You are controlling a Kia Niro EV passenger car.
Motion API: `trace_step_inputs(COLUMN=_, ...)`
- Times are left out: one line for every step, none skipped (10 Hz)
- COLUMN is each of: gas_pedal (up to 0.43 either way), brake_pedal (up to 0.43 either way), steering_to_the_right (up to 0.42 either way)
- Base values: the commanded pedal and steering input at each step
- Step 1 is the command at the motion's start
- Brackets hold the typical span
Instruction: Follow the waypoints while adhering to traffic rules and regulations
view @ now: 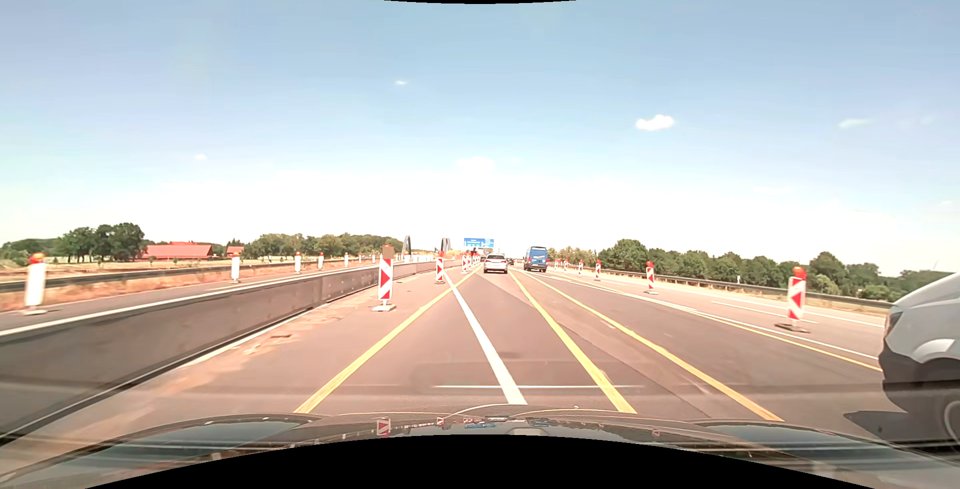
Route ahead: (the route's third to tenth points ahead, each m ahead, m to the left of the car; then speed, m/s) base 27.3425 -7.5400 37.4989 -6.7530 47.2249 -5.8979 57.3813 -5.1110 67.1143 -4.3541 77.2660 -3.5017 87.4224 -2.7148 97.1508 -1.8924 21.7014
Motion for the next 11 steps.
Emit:
trace_step_inputs(gas_pedal=0.28, brake_pedal=0.0, steering_to_the_right=0.006)
trace_step_inputs(gas_pedal=0.28, brake_pedal=0.0, steering_to_the_right=0.006)
trace_step_inputs(gas_pedal=0.28, brake_pedal=0.0, steering_to_the_right=0.005)
trace_step_inputs(gas_pedal=0.299, brake_pedal=0.0, steering_to_the_right=0.005)
trace_step_inputs(gas_pedal=0.311, brake_pedal=0.0, steering_to_the_right=0.005)
trace_step_inputs(gas_pedal=0.319, brake_pedal=0.0, steering_to_the_right=0.005)
trace_step_inputs(gas_pedal=0.319, brake_pedal=0.0, steering_to_the_right=0.004)
trace_step_inputs(gas_pedal=0.339, brake_pedal=0.0, steering_to_the_right=0.001)
trace_step_inputs(gas_pedal=0.35, brake_pedal=0.0, steering_to_the_right=0.0)
trace_step_inputs(gas_pedal=0.358, brake_pedal=0.0, steering_to_the_right=0.001)
trace_step_inputs(gas_pedal=0.358, brake_pedal=0.0, steering_to_the_right=0.0)
